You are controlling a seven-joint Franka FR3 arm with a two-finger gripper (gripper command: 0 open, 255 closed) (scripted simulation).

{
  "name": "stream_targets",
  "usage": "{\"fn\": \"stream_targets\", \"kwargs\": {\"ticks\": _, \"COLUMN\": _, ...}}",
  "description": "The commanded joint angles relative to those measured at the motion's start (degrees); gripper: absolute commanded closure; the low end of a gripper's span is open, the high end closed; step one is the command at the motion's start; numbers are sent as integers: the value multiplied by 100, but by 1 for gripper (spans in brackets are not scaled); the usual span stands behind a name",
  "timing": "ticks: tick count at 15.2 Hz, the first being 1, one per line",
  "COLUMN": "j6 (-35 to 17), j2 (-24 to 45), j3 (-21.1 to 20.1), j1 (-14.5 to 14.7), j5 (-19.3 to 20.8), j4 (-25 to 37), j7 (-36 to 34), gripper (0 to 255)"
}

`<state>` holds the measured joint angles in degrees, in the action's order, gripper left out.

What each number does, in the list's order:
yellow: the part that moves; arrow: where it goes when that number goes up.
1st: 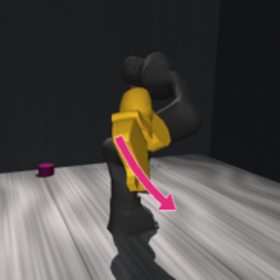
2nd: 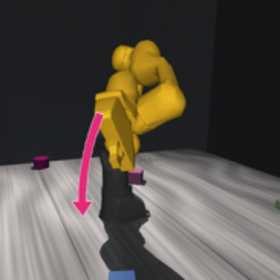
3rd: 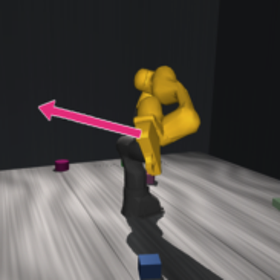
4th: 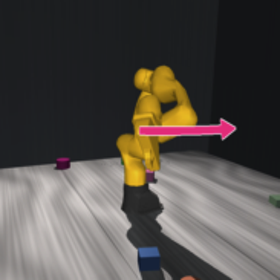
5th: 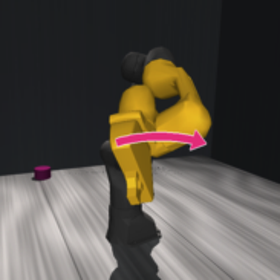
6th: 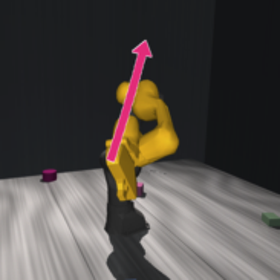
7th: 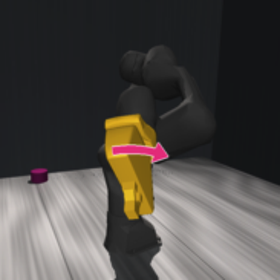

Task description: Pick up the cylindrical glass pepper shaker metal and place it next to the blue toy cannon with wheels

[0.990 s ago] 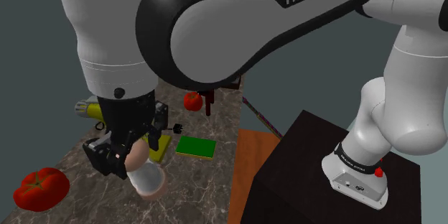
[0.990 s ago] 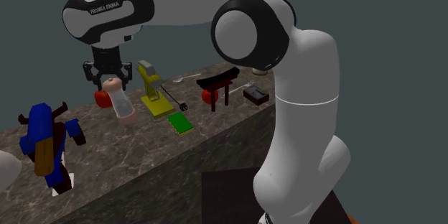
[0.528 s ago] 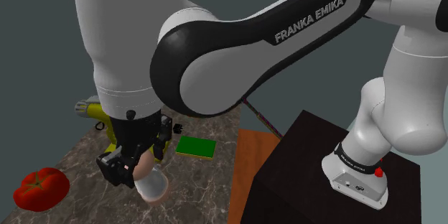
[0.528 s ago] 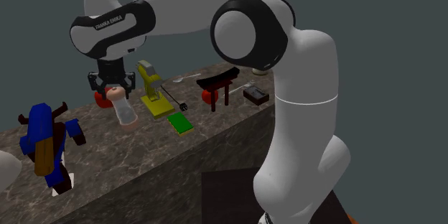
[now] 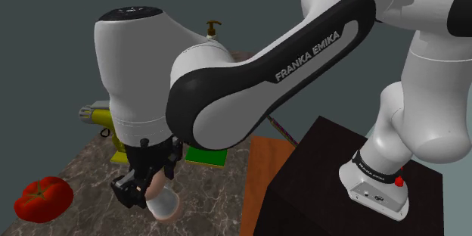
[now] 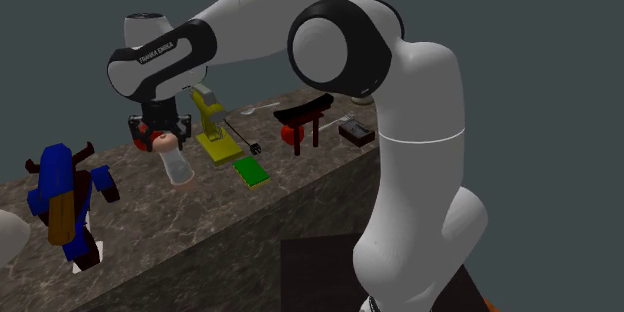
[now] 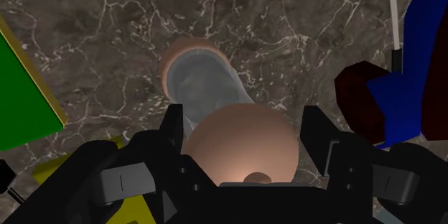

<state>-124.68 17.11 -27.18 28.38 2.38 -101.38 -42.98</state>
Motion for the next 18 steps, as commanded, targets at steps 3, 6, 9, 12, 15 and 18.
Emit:
{"fn": "stream_targets", "kwargs": {"ticks": 3, "j6": -226, "j2": 50, "j3": 16, "j1": -4, "j5": 25, "j4": -179, "j7": 6, "gripper": 255}}
{"fn": "stream_targets", "kwargs": {"ticks": 6, "j6": -226, "j2": 51, "j3": 16, "j1": -4, "j5": 25, "j4": -178, "j7": 5, "gripper": 255}}
{"fn": "stream_targets", "kwargs": {"ticks": 9, "j6": -226, "j2": 51, "j3": 16, "j1": -4, "j5": 25, "j4": -178, "j7": 5, "gripper": 255}}
{"fn": "stream_targets", "kwargs": {"ticks": 12, "j6": -226, "j2": 50, "j3": 16, "j1": -4, "j5": 25, "j4": -178, "j7": 6, "gripper": 0}}
{"fn": "stream_targets", "kwargs": {"ticks": 15, "j6": -226, "j2": 50, "j3": 16, "j1": -4, "j5": 25, "j4": -178, "j7": 6, "gripper": 0}}
{"fn": "stream_targets", "kwargs": {"ticks": 18, "j6": 87, "j2": -152, "j3": -15, "j1": -66, "j5": -84, "j4": -52, "j7": 74, "gripper": 0}}
